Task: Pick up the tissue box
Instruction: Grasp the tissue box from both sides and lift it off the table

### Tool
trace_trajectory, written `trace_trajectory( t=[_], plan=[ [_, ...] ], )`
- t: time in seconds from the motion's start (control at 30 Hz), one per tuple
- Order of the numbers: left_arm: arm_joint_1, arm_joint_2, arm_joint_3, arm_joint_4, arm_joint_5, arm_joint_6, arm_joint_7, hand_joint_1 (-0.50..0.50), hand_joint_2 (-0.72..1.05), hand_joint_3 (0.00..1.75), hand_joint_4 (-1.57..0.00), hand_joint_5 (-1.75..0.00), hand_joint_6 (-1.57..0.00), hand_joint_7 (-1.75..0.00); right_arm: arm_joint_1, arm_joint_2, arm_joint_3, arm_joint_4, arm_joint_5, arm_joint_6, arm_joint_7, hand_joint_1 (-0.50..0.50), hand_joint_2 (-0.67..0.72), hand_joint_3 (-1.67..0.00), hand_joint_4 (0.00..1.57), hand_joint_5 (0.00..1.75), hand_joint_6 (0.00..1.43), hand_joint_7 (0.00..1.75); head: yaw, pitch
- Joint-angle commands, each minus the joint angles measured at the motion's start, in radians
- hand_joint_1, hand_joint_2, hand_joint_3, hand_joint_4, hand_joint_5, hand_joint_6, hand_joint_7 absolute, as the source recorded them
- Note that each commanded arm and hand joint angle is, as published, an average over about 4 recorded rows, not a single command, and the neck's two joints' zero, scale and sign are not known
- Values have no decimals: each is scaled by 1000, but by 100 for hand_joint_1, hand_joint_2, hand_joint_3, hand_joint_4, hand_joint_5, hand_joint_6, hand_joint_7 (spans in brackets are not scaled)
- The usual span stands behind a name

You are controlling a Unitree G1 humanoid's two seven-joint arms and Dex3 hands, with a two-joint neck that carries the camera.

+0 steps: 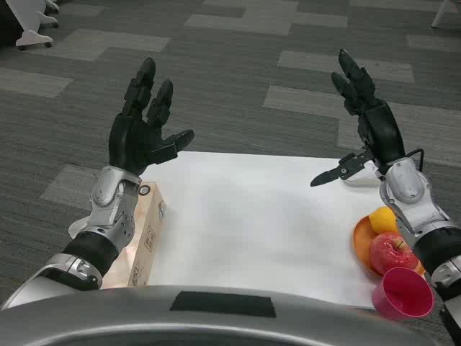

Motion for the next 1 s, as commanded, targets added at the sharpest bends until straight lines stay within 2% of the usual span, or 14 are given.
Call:
trace_trajectory(
  t=[0.03,0.07,0.1,1.0],
  plan=[
    [-21,-20,-85,-16,-64,-44,92,50,-55,9,0,0,0,0,66,49,-64,-102,25,-7,-27,-46,22,-16,0,0,0,0,-16,163],
    [-21,-20,-85,-15,-64,-47,92,50,-55,9,0,0,0,0,66,49,-64,-102,25,-7,-27,-46,22,-16,0,0,0,0,-15,147],
    [-21,-20,-85,-13,-64,-53,93,50,-55,9,0,0,0,0,66,49,-64,-102,25,-7,-27,-46,22,-16,0,0,0,0,-10,98],
    [-21,-20,-85,-8,-64,-64,94,50,-55,9,0,0,0,0,68,51,-64,-102,25,-7,-27,-44,22,-16,0,0,0,0,-11,98]
  ],
)
